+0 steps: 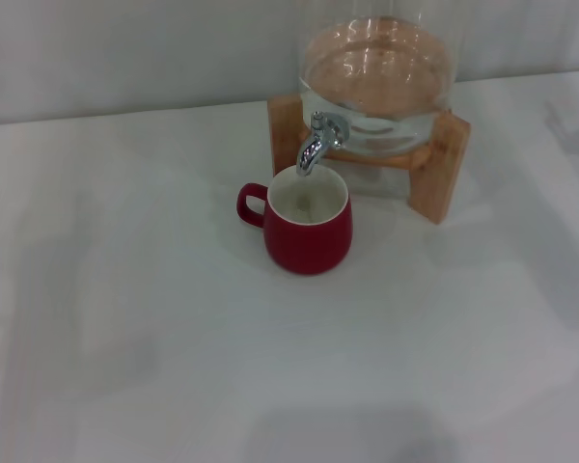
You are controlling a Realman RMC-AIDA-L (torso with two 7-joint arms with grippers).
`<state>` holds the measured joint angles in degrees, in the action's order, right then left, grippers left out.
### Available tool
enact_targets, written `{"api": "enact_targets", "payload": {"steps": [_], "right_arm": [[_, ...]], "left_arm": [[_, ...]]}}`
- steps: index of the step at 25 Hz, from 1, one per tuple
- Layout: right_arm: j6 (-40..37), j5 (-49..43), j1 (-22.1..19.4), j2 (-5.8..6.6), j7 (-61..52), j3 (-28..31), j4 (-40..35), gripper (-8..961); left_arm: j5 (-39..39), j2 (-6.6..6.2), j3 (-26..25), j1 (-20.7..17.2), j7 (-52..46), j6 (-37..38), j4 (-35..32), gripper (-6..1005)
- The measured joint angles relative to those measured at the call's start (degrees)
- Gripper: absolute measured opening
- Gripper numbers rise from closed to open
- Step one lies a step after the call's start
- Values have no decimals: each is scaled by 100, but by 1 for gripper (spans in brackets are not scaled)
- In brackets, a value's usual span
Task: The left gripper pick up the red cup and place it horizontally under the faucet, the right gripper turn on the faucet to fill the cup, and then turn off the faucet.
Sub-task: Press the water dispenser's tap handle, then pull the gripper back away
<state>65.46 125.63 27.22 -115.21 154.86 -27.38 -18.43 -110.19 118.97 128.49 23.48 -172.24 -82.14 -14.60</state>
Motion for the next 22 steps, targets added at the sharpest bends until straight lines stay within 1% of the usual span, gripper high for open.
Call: {"api": "enact_targets", "payload": {"steps": [9, 22], "right_arm": [[-149, 351, 34, -3, 92, 59, 44, 673], [-143, 463, 54, -1, 104, 44, 61, 673]], "left_arm": [[13, -6, -7, 178, -14, 15, 88, 835], [37, -5, -36, 211, -10, 15, 100, 834]]}}
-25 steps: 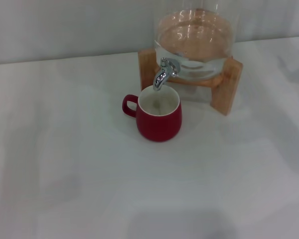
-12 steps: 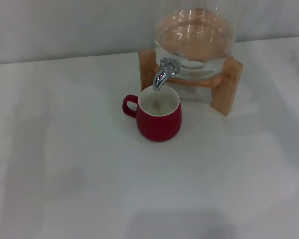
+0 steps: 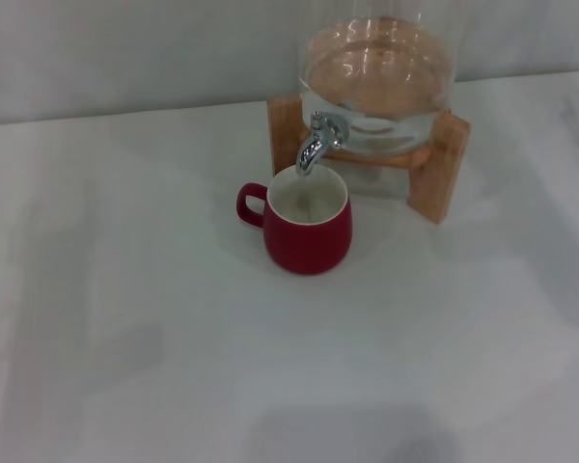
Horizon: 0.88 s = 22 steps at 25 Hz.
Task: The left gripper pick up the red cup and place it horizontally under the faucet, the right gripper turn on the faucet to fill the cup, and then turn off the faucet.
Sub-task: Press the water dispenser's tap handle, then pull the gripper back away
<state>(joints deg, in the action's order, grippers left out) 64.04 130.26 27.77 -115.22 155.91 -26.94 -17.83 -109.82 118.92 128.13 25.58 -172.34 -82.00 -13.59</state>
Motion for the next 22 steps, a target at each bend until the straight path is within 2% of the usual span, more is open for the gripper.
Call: {"api": "enact_targets", "payload": {"steps": [7, 22], "right_arm": [[-20, -1, 170, 11, 250, 11, 123, 672], [-139, 0, 225, 18, 256, 13, 140, 672]], "left_arm": [[14, -1, 0, -1, -7, 0, 49, 834], [13, -1, 1, 5, -10, -1, 50, 835]]}}
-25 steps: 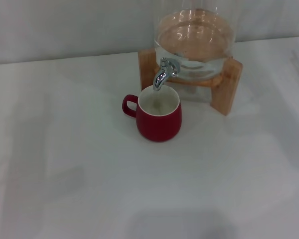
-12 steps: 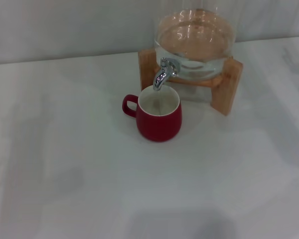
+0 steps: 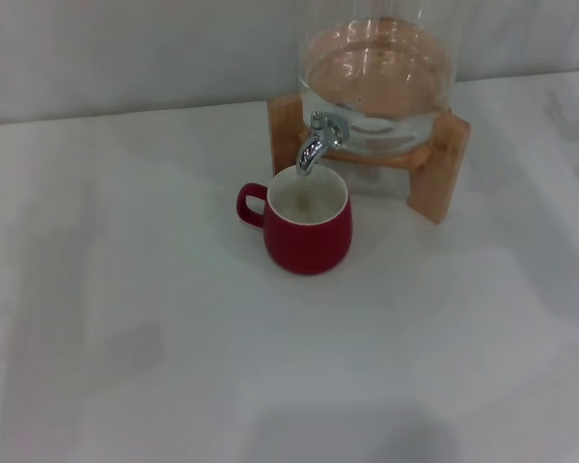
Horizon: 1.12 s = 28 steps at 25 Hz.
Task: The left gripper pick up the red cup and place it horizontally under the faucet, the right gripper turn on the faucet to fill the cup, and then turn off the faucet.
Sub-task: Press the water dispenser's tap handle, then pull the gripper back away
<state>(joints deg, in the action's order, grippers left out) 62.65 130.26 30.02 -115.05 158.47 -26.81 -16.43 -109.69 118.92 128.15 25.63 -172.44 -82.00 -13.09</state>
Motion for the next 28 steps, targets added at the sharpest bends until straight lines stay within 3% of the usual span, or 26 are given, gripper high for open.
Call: {"api": "enact_targets", "payload": {"steps": [28], "right_arm": [[-32, 0, -23, -18, -6, 9, -1, 672]], "left_arm": [[-6, 13, 9, -2, 3, 27, -3, 841]]}}
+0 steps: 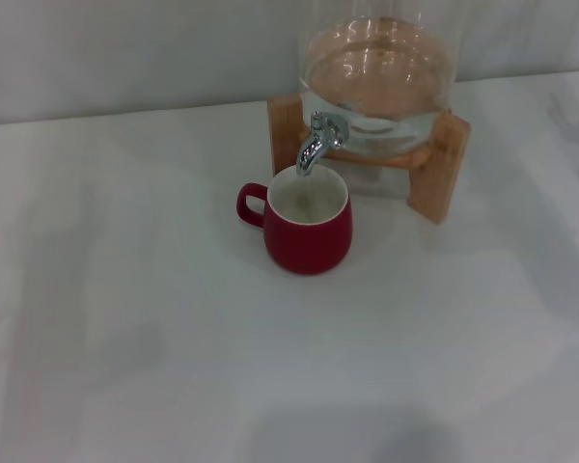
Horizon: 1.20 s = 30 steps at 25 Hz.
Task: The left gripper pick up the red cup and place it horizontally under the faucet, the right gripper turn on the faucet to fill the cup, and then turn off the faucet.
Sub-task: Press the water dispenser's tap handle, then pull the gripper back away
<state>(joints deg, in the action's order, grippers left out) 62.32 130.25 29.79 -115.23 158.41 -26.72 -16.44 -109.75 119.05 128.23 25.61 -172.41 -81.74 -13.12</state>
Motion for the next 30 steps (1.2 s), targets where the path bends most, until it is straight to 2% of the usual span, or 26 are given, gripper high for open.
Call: {"api": "enact_targets", "payload": {"steps": [25, 27, 30], "right_arm": [[363, 107, -77, 2, -48, 0, 78, 672], [471, 185, -79, 0, -55, 0, 104, 672], [1055, 364, -102, -1, -154, -7, 259, 672]], "left_arm": [[6, 5, -9, -19, 3, -52, 12, 837], [6, 5, -9, -20, 2, -53, 12, 837], [6, 5, -9, -21, 1, -49, 12, 837]]}}
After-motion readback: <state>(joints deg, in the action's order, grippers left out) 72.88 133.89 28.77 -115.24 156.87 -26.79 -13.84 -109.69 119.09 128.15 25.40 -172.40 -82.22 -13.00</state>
